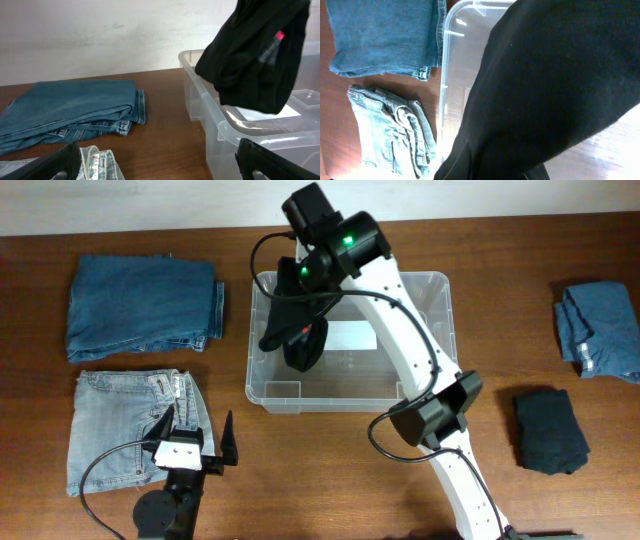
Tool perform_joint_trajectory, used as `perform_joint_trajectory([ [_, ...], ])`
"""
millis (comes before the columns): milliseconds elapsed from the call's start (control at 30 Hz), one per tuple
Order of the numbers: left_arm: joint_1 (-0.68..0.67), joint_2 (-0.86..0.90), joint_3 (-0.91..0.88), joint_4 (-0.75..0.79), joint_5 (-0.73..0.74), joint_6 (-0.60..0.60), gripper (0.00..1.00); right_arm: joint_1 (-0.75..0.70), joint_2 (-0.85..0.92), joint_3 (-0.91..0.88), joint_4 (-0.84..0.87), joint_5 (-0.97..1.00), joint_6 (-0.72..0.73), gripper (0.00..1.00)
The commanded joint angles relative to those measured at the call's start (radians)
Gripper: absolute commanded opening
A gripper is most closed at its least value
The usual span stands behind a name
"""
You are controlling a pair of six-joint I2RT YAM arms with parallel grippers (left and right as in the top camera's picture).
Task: Pack container
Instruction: 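Lift the black garment and carry it over the clear bin, then lower the black garment into the bin's left side and release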
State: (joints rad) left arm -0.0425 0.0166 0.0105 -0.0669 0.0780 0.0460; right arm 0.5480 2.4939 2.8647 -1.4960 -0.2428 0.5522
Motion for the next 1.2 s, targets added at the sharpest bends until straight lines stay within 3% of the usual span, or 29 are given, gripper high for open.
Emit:
perform_joint_trajectory([
  [0, 0.006, -0.005, -0.001, -0.008, 0.004, 0.016, 0.99, 0.014, 0.018, 0.017, 0.024, 0.010, 0.014, 0.04],
  [367, 0.006, -0.005, -0.001, -0.008, 0.004, 0.016, 1.00, 0.015, 0.061, 0.017, 0.046, -0.015, 0.012, 0.04],
  [500, 0.006, -0.005, -0.001, -0.008, 0.004, 0.016, 0.99, 0.015, 0.085, 0.017, 0.022, -0.016, 0.006, 0.12],
  [600, 0.006, -0.005, -0.001, -0.008, 0.004, 0.016, 0.99, 0.014, 0.102, 0.014, -0.014, -0.014, 0.006, 0.13],
  [900, 0.006, -0.005, -0.001, -0.008, 0.004, 0.016, 1.00, 0.014, 0.116, -0.016, -0.164, 0.157, 0.002, 0.17],
  [933, 0.006, -0.005, -0.001, -0.008, 0.004, 0.016, 0.99, 0.014, 0.116, -0.016, -0.175, 0.171, 0.002, 0.20],
  [967, 0.006, -0.005, -0.001, -0.008, 0.004, 0.016, 0.99, 0.014, 0.116, -0.016, -0.191, 0.191, 0.002, 0.31],
  [1033, 0.006, -0.005, -0.001, -0.008, 0.004, 0.016, 0.99, 0.014, 0.116, -0.016, -0.203, 0.202, -0.035, 0.62],
  [1067, 0.006, -0.005, -0.001, -0.008, 0.004, 0.016, 0.99, 0.014, 0.116, -0.017, -0.203, 0.203, -0.053, 0.71],
  [1167, 0.006, -0.005, -0.001, -0.008, 0.004, 0.016, 0.99, 0.014, 0.116, -0.019, -0.203, 0.207, -0.077, 0.86],
])
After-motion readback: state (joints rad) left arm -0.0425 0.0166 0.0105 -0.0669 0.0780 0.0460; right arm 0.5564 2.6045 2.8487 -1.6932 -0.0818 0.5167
